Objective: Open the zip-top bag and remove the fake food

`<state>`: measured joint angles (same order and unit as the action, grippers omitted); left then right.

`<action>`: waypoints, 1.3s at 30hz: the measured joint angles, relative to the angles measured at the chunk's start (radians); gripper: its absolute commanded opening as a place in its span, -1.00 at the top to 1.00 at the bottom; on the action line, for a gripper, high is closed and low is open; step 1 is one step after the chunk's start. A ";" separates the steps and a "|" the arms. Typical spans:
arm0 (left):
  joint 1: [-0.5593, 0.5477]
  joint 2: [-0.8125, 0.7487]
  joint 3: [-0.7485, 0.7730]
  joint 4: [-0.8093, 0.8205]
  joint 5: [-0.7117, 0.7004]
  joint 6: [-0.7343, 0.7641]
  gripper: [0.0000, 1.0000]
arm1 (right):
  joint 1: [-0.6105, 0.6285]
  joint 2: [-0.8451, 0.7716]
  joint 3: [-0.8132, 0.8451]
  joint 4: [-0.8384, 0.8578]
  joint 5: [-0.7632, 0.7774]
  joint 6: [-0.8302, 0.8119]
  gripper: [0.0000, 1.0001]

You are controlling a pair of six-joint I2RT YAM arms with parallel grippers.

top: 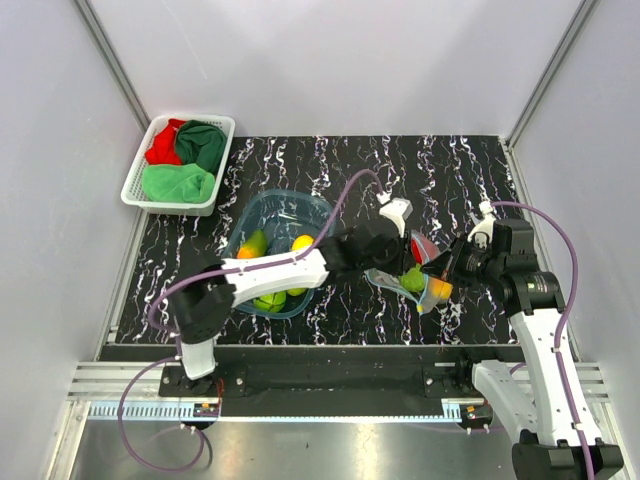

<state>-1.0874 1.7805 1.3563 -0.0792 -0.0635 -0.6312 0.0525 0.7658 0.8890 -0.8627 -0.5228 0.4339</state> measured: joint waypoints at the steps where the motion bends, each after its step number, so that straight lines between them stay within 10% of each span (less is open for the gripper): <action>1: -0.001 0.037 0.024 -0.002 0.000 -0.006 0.38 | 0.000 -0.001 0.000 0.000 0.000 0.000 1.00; 25: -0.056 0.315 0.140 -0.061 -0.156 -0.193 -0.65 | 0.000 -0.009 0.000 -0.003 0.002 0.000 1.00; 39: -0.055 0.326 0.128 -0.062 -0.207 -0.184 0.72 | 0.000 -0.009 0.000 -0.005 0.002 0.000 1.00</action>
<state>-1.1427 2.1067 1.4845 -0.1413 -0.2703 -0.8150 0.0525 0.7567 0.8890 -0.8680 -0.5213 0.4339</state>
